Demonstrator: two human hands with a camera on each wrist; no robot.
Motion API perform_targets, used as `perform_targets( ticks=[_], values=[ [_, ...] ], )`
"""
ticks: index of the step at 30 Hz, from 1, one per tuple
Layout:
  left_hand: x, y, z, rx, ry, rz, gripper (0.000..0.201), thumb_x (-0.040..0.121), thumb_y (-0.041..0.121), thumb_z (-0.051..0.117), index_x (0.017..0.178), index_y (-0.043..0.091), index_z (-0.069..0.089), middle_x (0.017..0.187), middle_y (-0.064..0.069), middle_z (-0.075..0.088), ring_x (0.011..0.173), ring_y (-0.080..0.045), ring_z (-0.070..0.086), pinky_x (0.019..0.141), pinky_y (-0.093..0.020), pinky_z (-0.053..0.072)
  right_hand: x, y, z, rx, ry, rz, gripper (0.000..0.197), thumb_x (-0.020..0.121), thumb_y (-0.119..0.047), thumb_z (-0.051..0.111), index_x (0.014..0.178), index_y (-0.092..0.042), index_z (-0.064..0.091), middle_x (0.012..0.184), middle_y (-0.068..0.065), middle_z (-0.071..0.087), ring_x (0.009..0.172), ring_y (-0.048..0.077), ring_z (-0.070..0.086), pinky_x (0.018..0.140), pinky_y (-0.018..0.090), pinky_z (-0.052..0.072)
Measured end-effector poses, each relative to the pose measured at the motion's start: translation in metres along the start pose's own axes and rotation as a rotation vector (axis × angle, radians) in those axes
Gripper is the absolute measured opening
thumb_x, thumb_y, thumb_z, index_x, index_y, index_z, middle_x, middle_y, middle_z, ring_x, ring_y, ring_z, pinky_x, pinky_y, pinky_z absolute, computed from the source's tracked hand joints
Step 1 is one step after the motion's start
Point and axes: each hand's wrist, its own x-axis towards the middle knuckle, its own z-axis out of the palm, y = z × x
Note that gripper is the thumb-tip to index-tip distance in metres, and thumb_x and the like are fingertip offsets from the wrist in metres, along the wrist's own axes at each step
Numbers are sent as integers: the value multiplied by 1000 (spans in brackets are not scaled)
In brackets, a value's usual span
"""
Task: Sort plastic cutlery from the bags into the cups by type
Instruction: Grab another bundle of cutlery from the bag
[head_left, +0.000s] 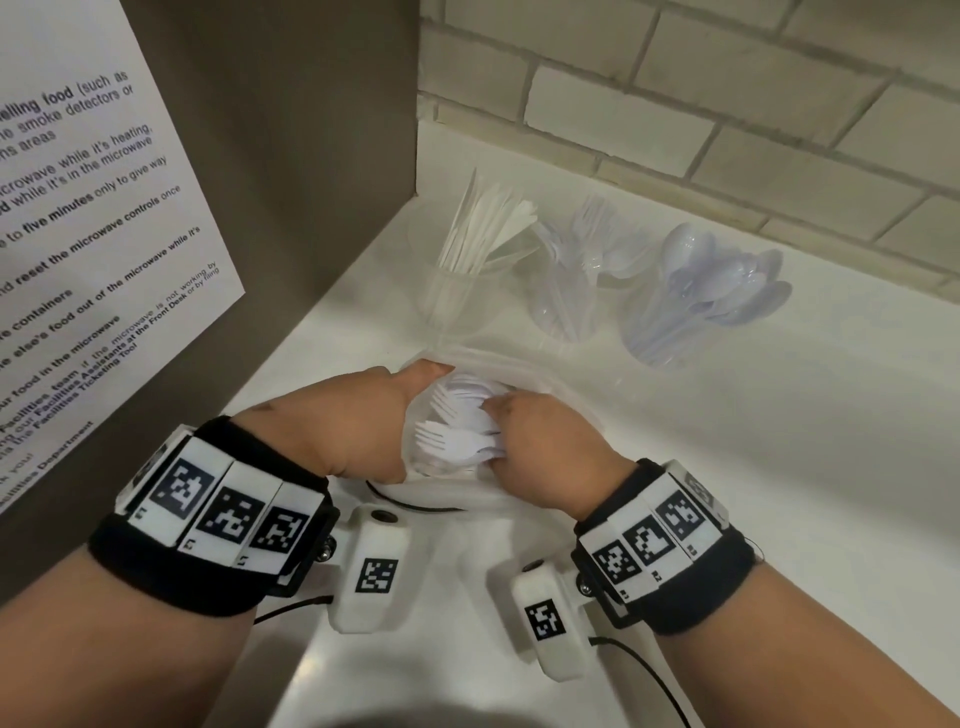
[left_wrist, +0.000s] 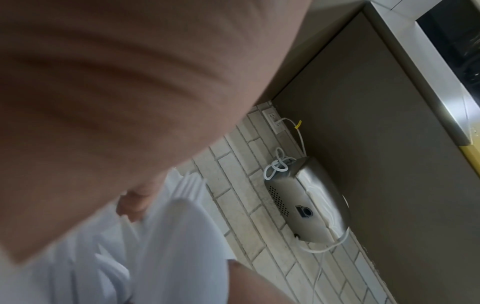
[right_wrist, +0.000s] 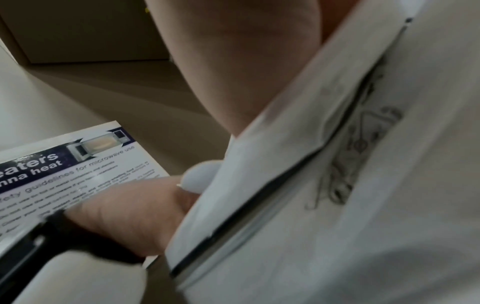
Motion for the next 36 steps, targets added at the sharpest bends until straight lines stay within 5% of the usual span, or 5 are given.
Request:
perform_targets(
  ticks=[8, 15, 19, 27, 36],
  values=[
    [2, 0, 3, 7, -8, -10, 105, 63, 26, 73, 138, 50, 4, 108, -2, 53, 88, -19, 63, 78, -35, 56, -2, 1, -2, 0, -17, -51, 46, 89, -20, 55, 133, -10, 44, 119, 9, 54, 110, 25, 53, 89, 30, 43],
    [0, 4, 3, 11, -2, -19, 108, 64, 26, 74, 142, 48, 3, 110, -2, 51, 90, -19, 62, 81, -34, 55, 0, 1, -3, -125, -64, -43, 36, 88, -32, 61, 115, -9, 56, 112, 13, 55, 106, 27, 54, 86, 32, 45],
    [-2, 5, 1, 7, 16, -22, 106, 65, 26, 75, 143, 48, 6, 110, -1, 50, 90, -18, 61, 81, -34, 55, -3, -1, -2, -160, -96, -58, 50, 88, -36, 59, 132, -14, 46, 118, 13, 53, 112, 29, 50, 96, 35, 44],
    [-2, 7, 0, 6, 0, -14, 107, 66, 18, 73, 145, 43, 5, 110, -1, 54, 90, -17, 61, 78, -31, 54, -1, 1, 4, -16, 81, -41, 46, 83, -15, 60, 124, -17, 38, 93, 6, 66, 87, 27, 60, 71, 31, 47],
    [-1, 11, 0, 16, -1, -1, 109, 68, 20, 75, 148, 39, 4, 109, -2, 56, 91, -18, 62, 81, -34, 54, 3, 7, -4, 49, -69, -30, 59, 74, -30, 77, 122, -10, 47, 111, 5, 60, 97, 22, 59, 76, 26, 46]
  ],
)
